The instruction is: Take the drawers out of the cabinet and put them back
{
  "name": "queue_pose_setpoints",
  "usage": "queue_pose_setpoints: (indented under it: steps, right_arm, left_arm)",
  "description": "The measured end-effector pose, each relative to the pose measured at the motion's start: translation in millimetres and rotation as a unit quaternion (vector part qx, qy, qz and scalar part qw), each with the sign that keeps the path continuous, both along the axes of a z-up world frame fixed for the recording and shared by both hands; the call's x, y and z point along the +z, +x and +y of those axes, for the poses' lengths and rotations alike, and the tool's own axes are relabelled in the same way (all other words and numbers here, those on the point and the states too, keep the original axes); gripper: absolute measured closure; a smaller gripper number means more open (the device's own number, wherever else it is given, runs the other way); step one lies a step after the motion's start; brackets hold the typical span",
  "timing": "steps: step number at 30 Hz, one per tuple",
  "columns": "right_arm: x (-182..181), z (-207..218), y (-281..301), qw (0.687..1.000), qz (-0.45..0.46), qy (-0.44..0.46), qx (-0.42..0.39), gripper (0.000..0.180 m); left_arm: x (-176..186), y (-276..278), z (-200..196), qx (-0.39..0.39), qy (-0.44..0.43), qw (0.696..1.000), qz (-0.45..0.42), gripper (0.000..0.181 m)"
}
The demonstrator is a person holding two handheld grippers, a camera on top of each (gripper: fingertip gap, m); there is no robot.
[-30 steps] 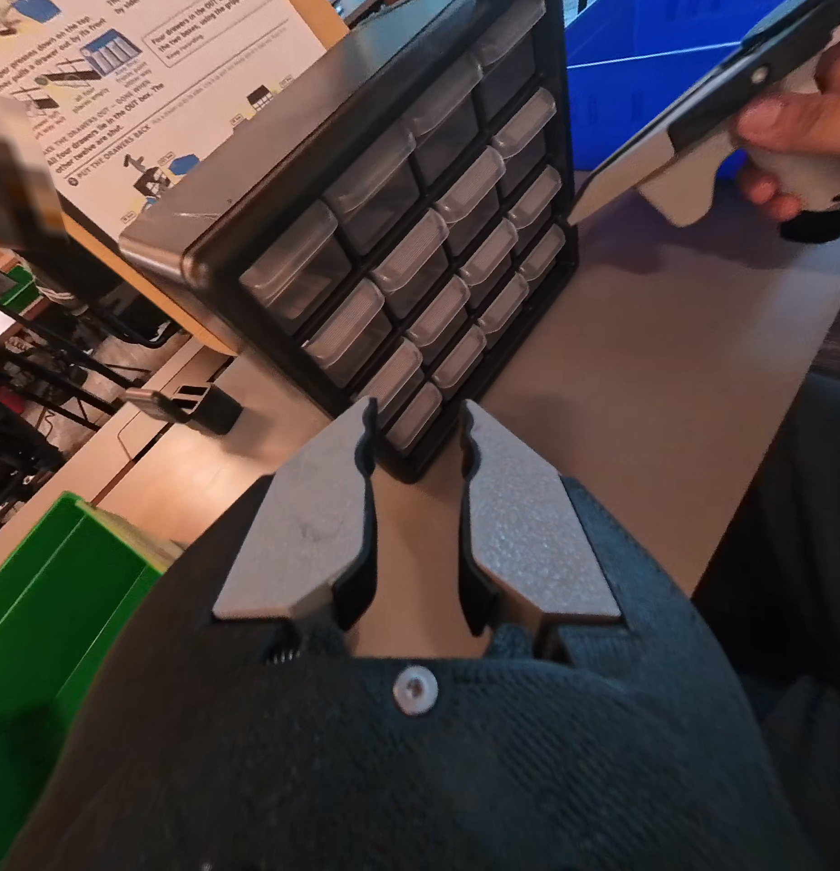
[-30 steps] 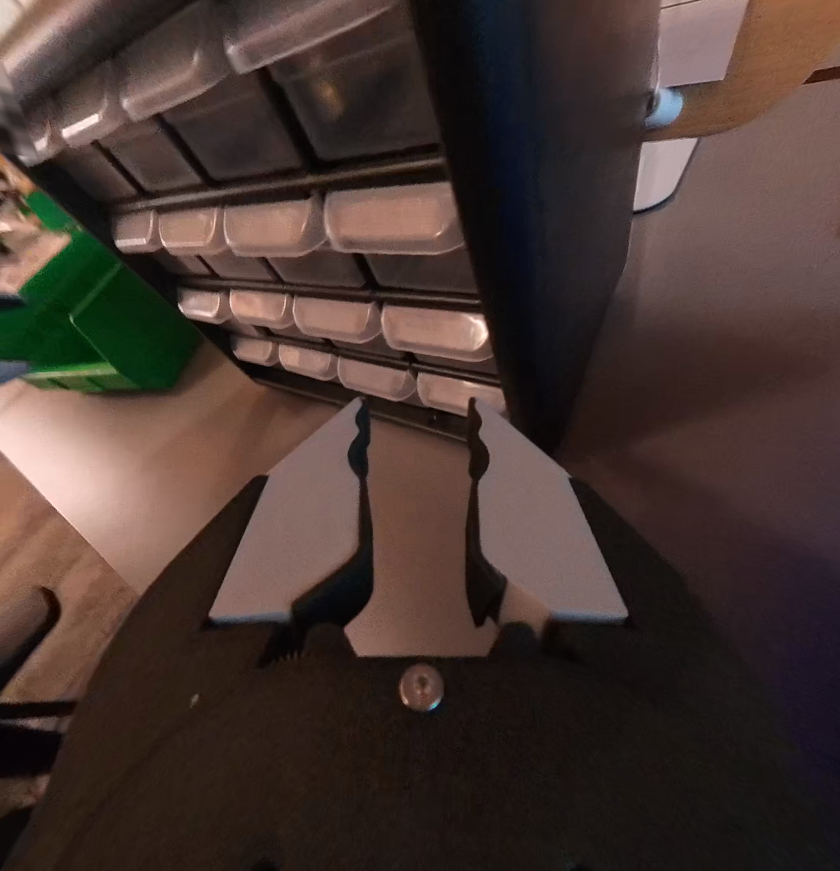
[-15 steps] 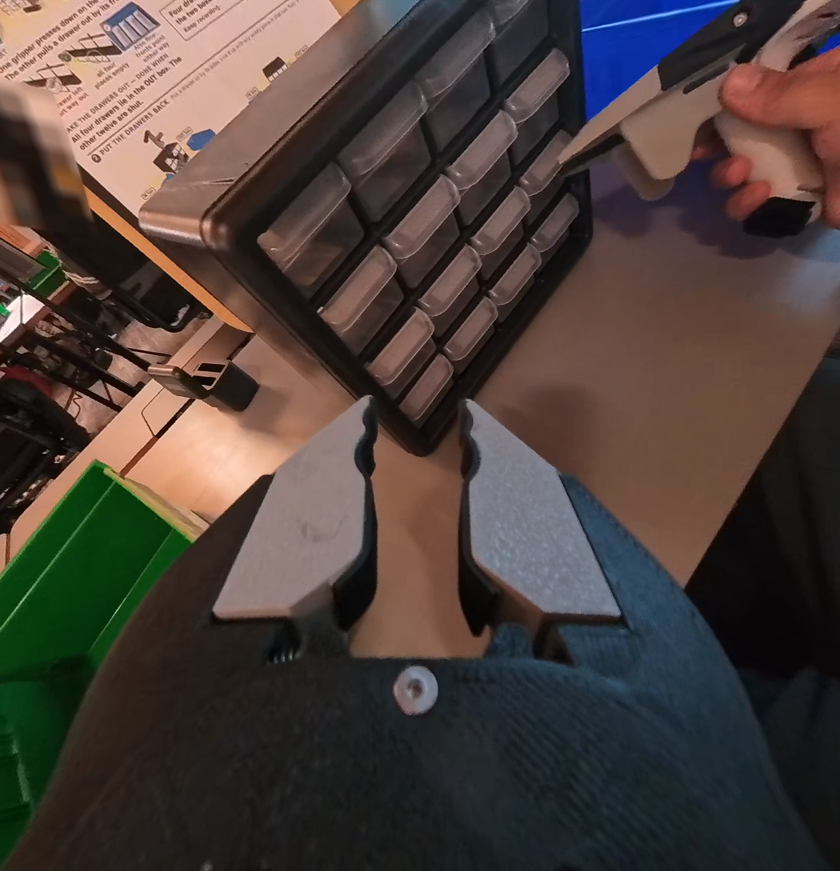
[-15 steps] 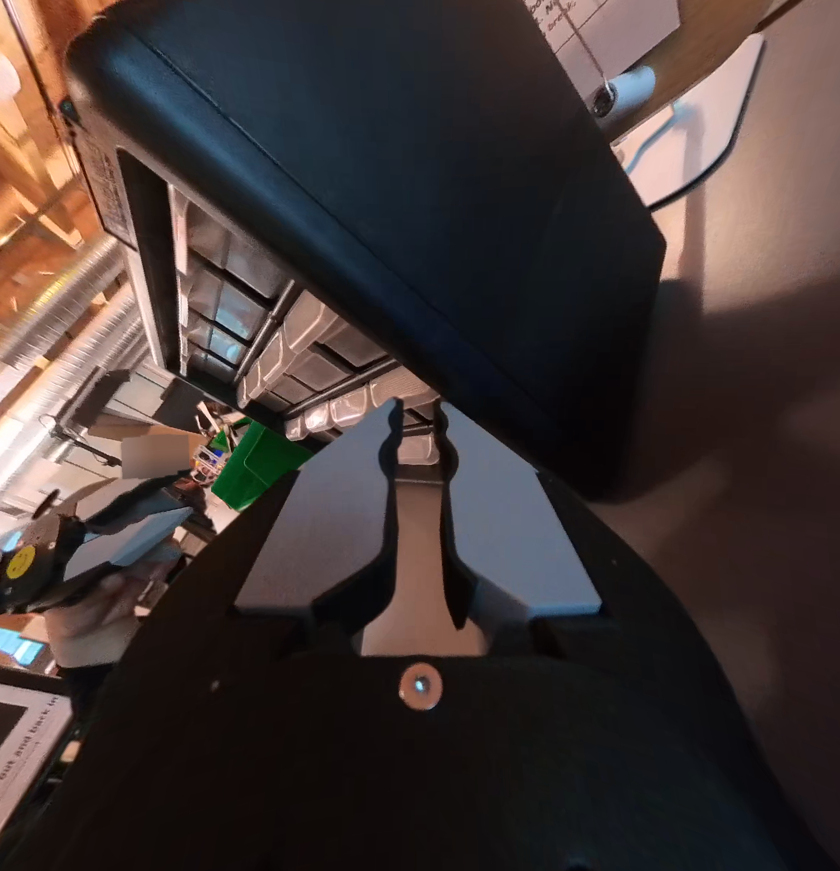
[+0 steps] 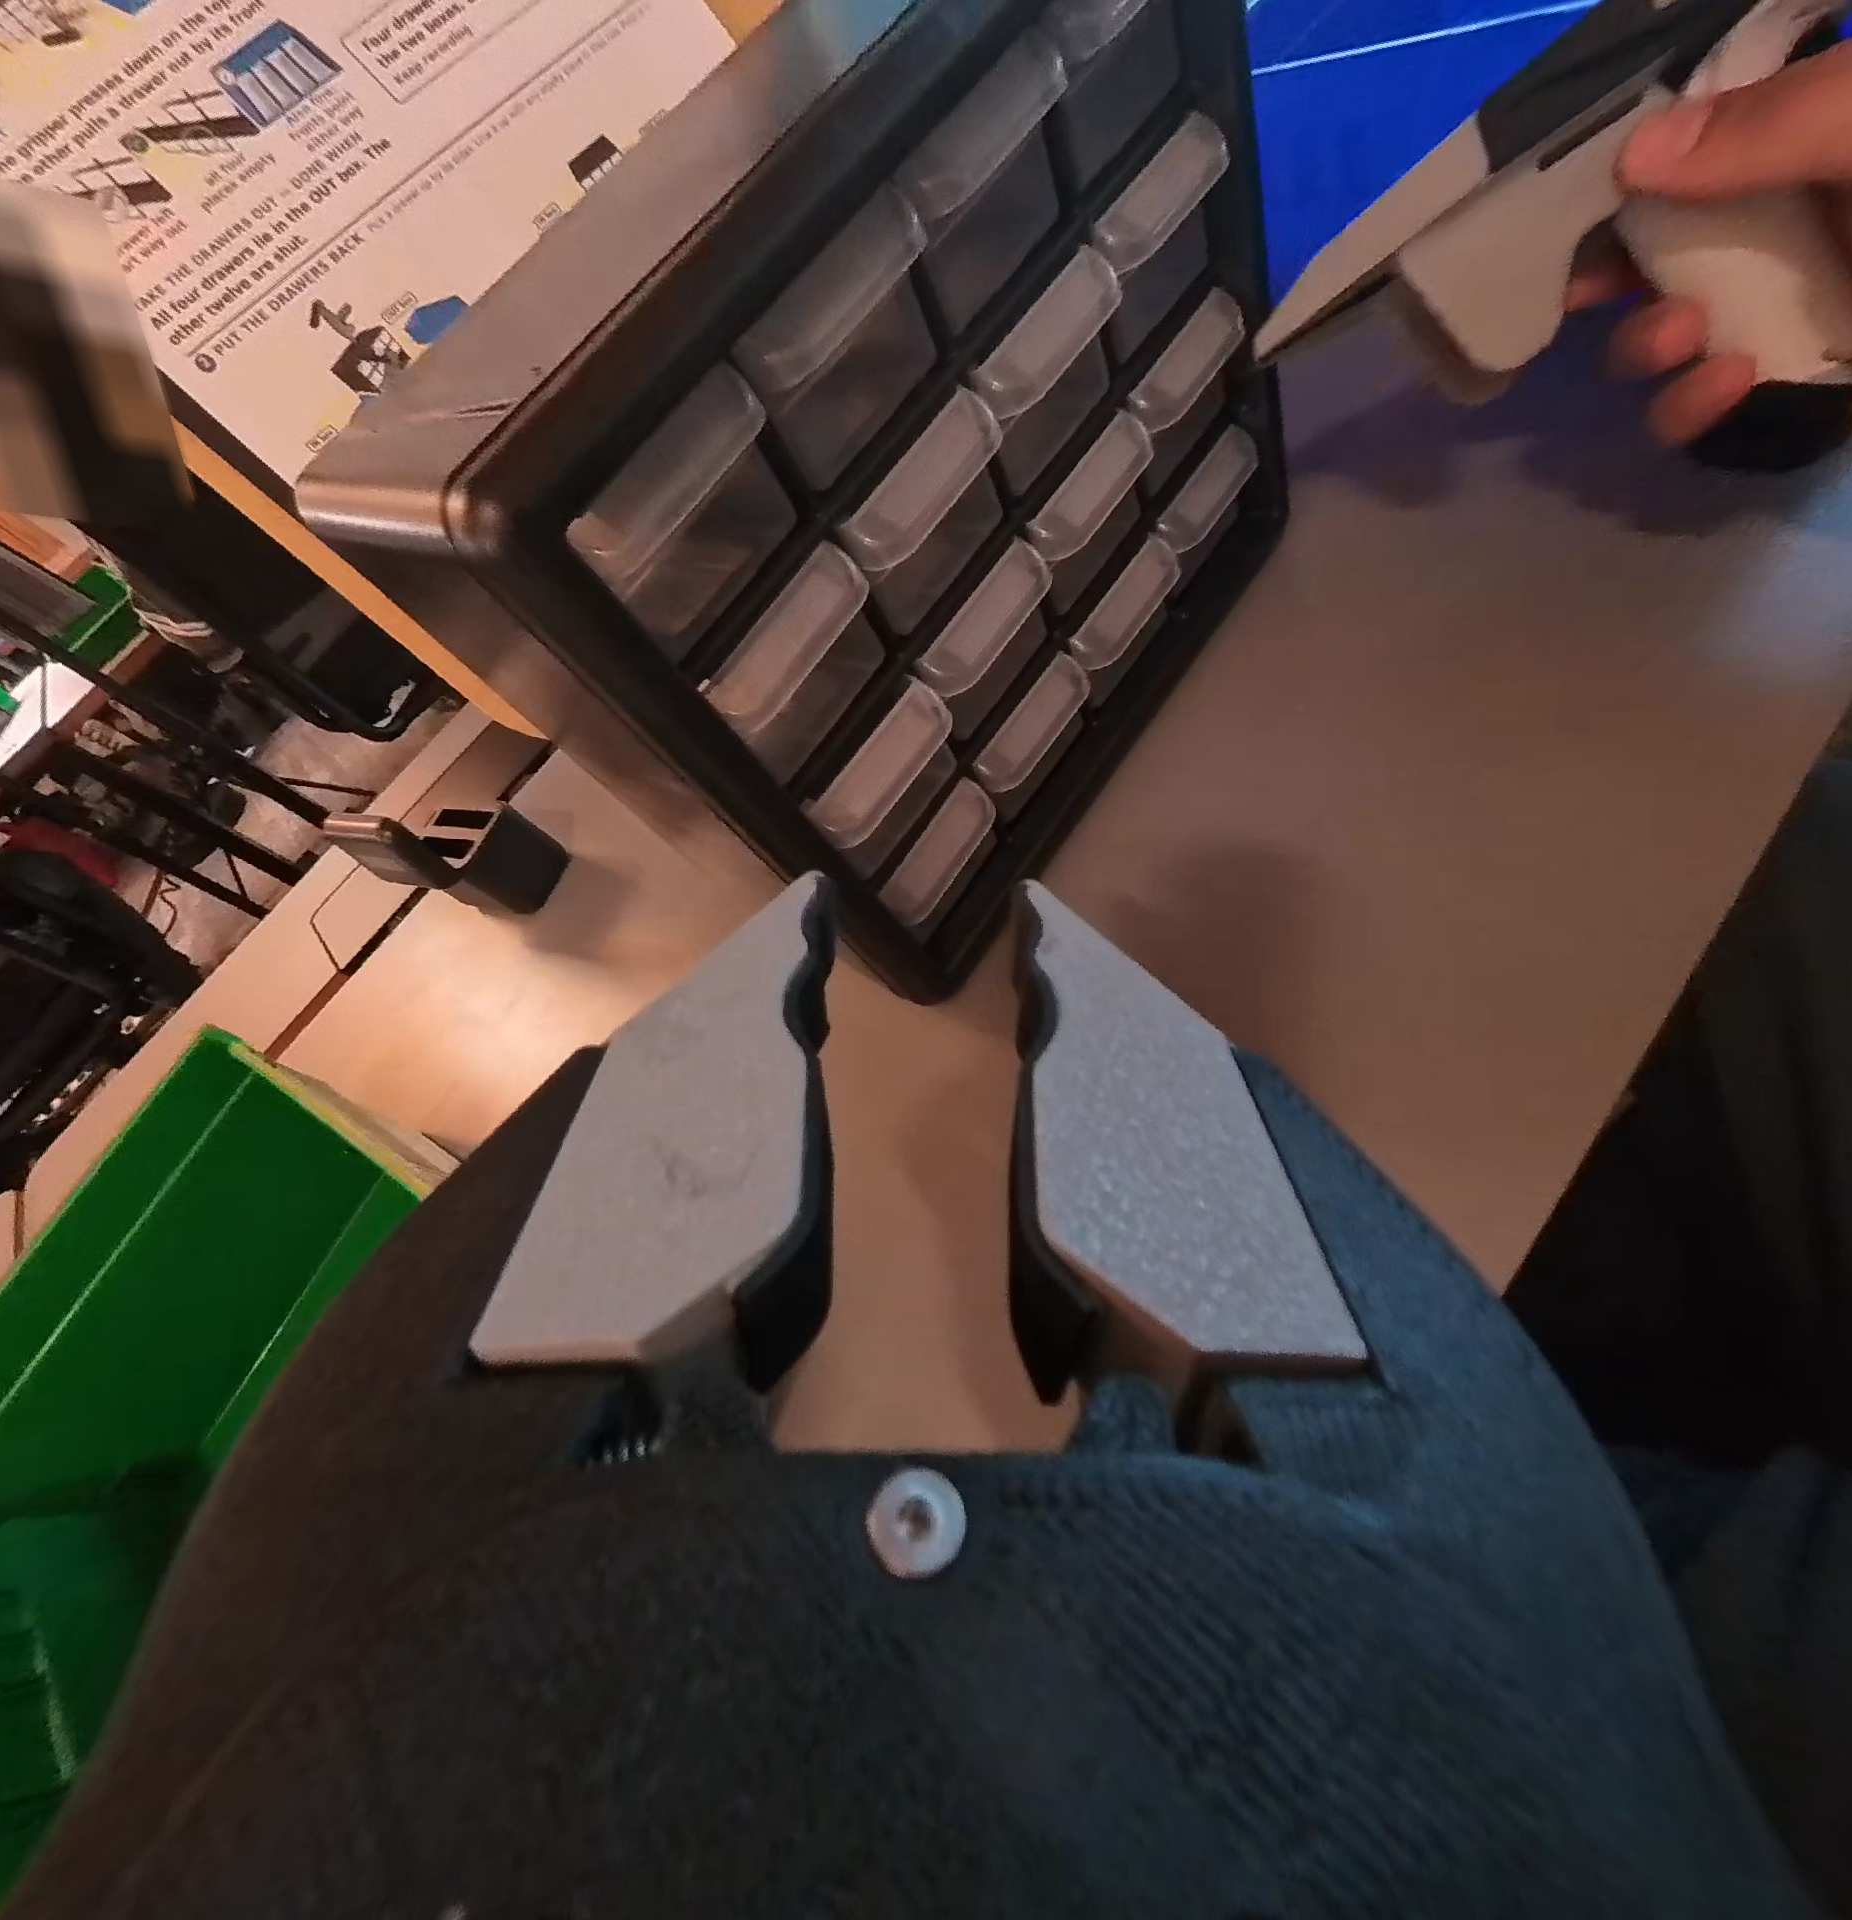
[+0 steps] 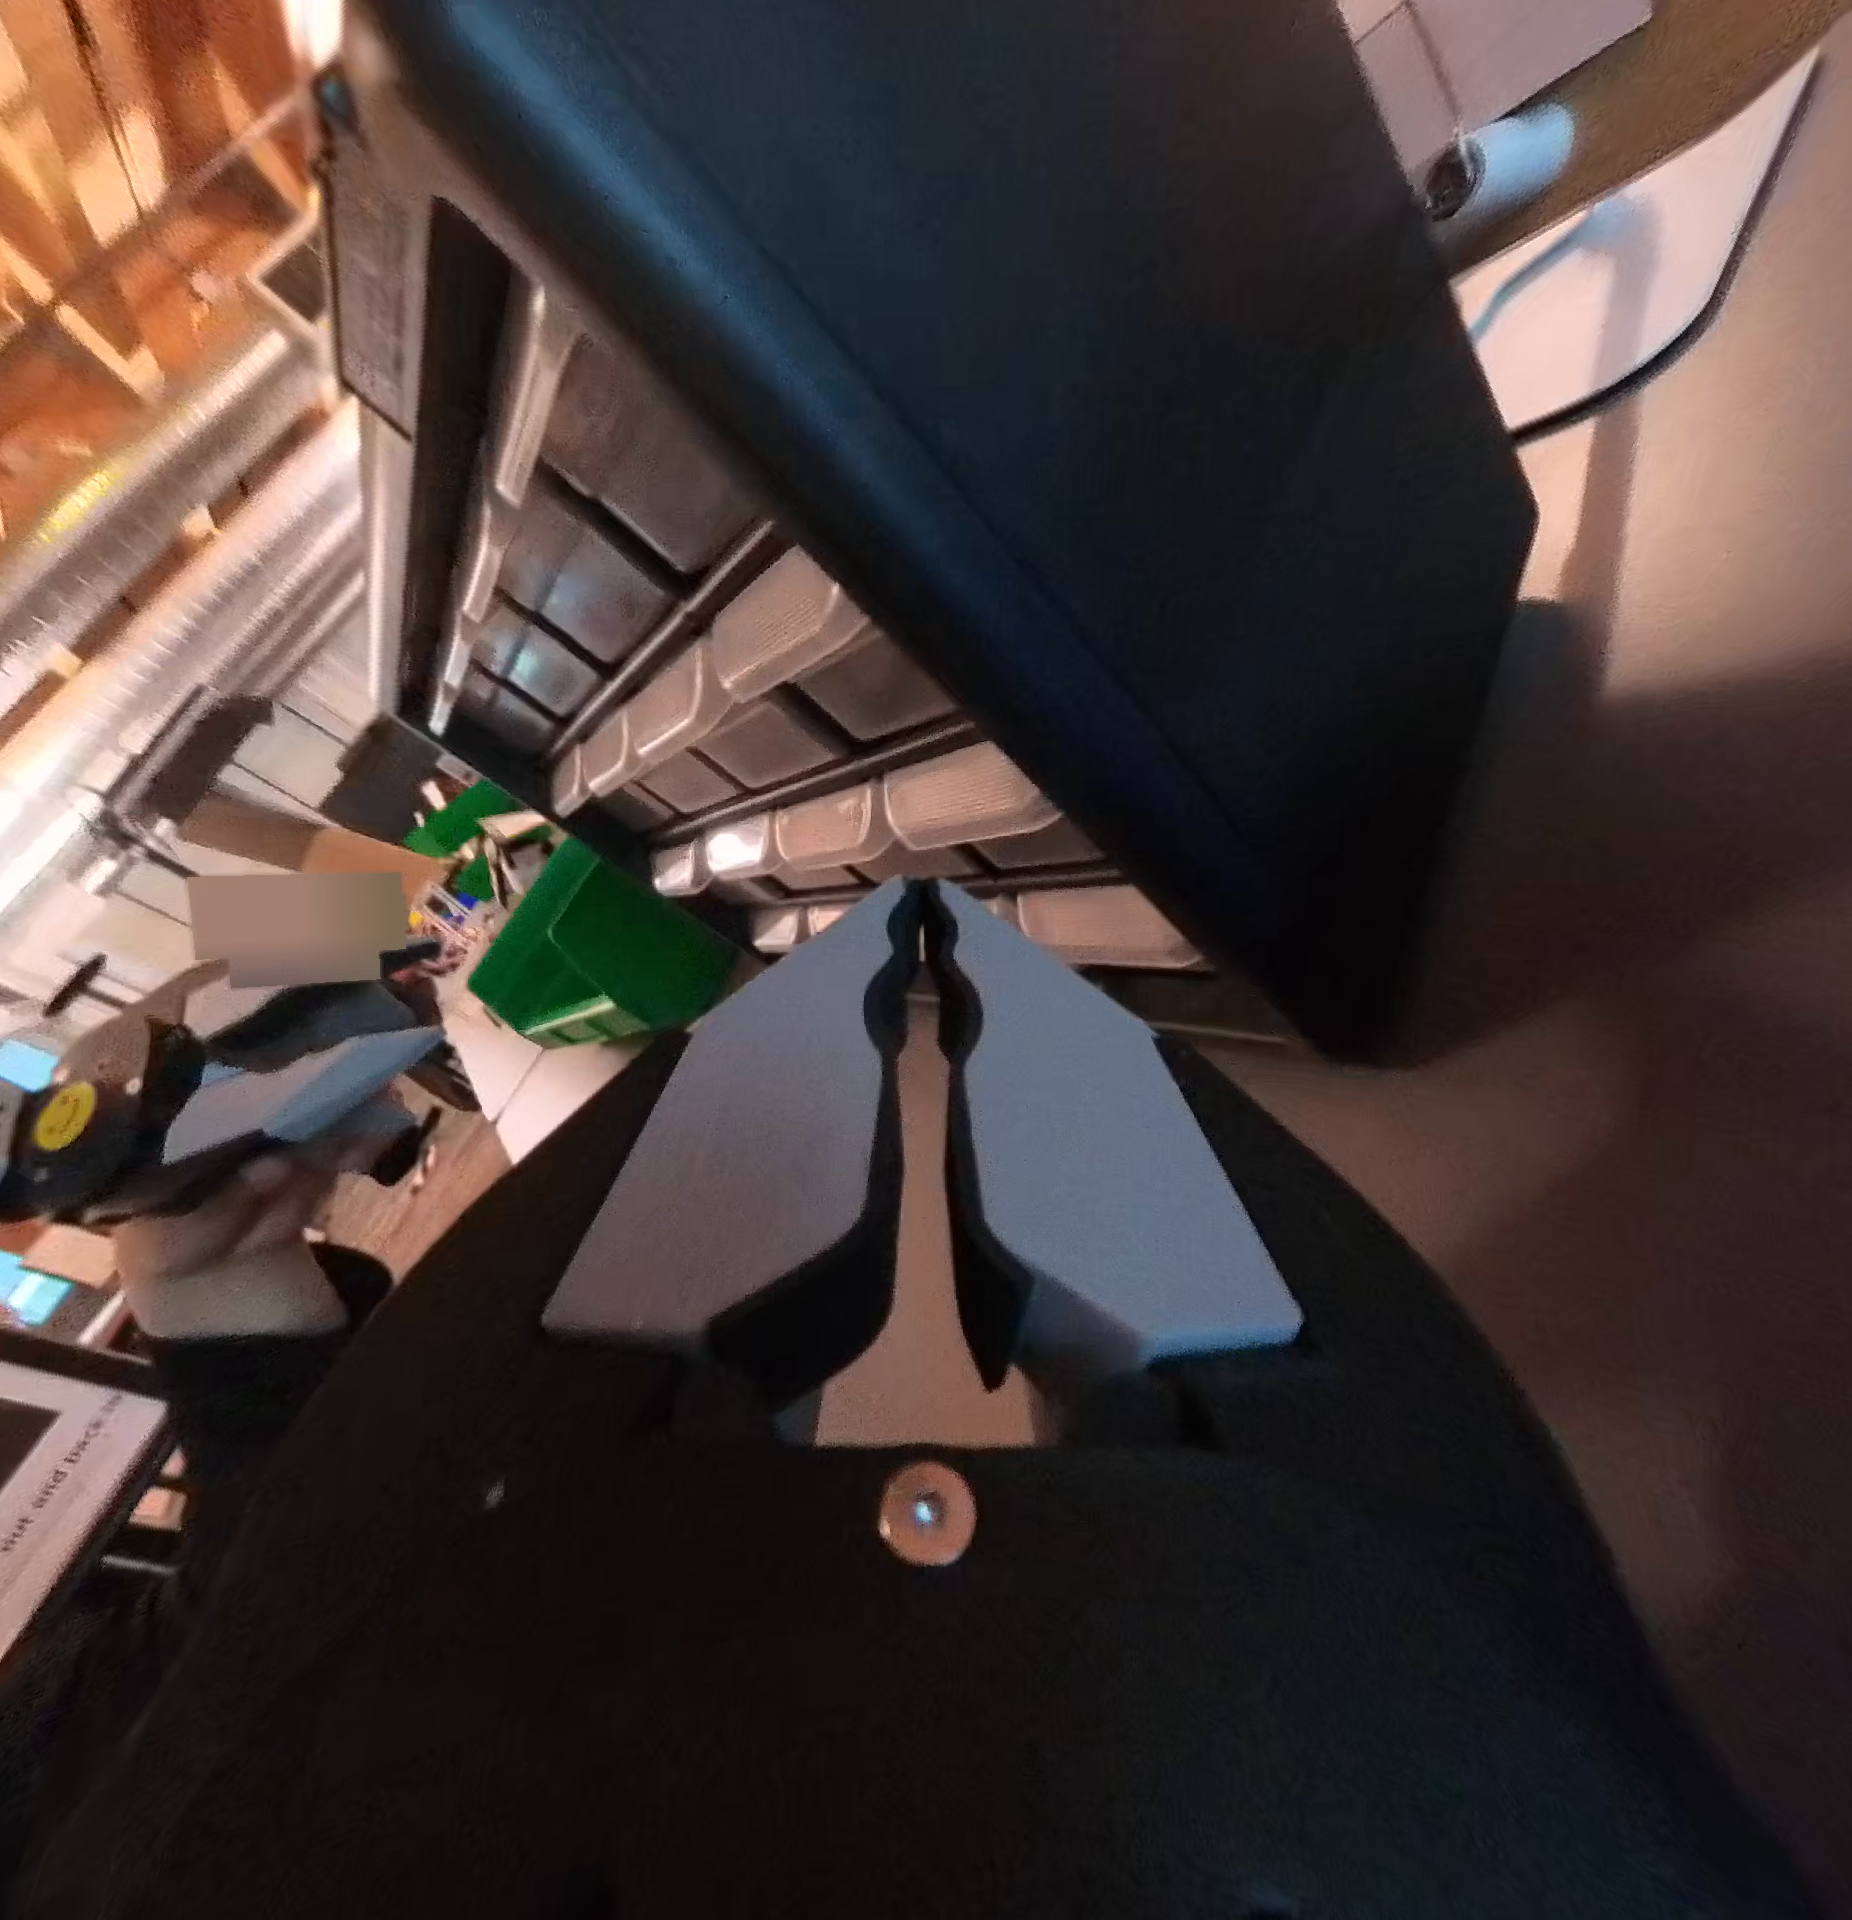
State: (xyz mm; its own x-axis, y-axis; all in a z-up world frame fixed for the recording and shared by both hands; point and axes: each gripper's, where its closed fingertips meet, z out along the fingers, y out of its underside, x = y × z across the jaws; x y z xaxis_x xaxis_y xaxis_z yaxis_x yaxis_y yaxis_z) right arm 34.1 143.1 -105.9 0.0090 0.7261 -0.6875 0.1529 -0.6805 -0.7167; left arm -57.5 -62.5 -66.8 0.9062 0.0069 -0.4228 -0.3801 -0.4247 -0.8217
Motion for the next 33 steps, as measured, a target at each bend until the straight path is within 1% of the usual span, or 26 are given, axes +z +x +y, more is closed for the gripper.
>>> queue_pose_setpoints:
  steps: [1,3,6,7,8,9,11,13,15,17,18,19,21,23,27,31,33]
  right_arm:
    - [2,0,2,1.000,-0.001,0.007,-0.006,0.180]
    - [4,-1,6,1.000,-0.001,0.019,-0.015,0.180]
    - [3,-11,10,0.999,-0.010,0.034,-0.001,0.180]
    - [4,-13,11,0.999,-0.014,0.043,0.001,0.176]
    - [6,-15,13,0.998,-0.016,0.053,0.003,0.165]
    - [9,-17,15,0.998,-0.017,0.062,0.004,0.161]
    - [18,-18,18,0.996,-0.011,0.089,-0.005,0.154]
    - [26,-20,19,0.993,-0.001,0.113,-0.016,0.152]
    - [31,-29,17,0.995,0.016,0.095,0.001,0.143]
    - [34,-44,14,0.997,0.048,0.029,0.054,0.139]
    - [32,-47,13,0.996,0.055,-0.006,0.068,0.138]
    - [28,-44,12,0.996,0.057,-0.027,0.065,0.136]
    - [22,-36,12,0.997,0.060,-0.030,0.047,0.146]
    - [22,-34,12,0.996,0.065,-0.033,0.044,0.149]
    - [27,-35,14,0.993,0.089,-0.051,0.053,0.151]
    - [36,-46,16,0.986,0.117,-0.067,0.102,0.154]
    - [37,-47,15,0.985,0.117,-0.066,0.107,0.153]
  left_arm:
    - [1,-1,1,-0.001,0.001,1.000,0.000,0.150]
    - [4,-2,4,-0.003,0.005,1.000,-0.001,0.150]
    - [9,3,11,-0.015,0.014,1.000,-0.005,0.150]
    - [10,4,13,-0.018,0.015,1.000,-0.004,0.150]
    - [9,6,15,-0.022,0.014,1.000,-0.004,0.150]
    - [8,7,18,-0.026,0.013,1.000,-0.004,0.149]
    - [5,9,21,-0.029,0.010,1.000,-0.005,0.150]
    - [4,9,23,-0.031,0.010,0.999,-0.008,0.150]
    - [4,9,24,-0.033,0.011,0.999,-0.012,0.150]
    - [3,9,24,-0.033,0.010,0.999,-0.019,0.150]
    - [2,9,24,-0.034,0.010,0.999,-0.022,0.150]
    - [2,9,24,-0.033,0.009,0.999,-0.022,0.150]
    - [2,9,23,-0.032,0.009,0.999,-0.020,0.150]
    - [4,11,23,-0.034,0.011,0.999,-0.018,0.150]
    - [5,12,22,-0.034,0.012,0.999,-0.013,0.150]
    - [1,6,22,-0.021,0.004,1.000,-0.008,0.151]
    - [0,2,21,-0.017,0.003,1.000,-0.010,0.150]
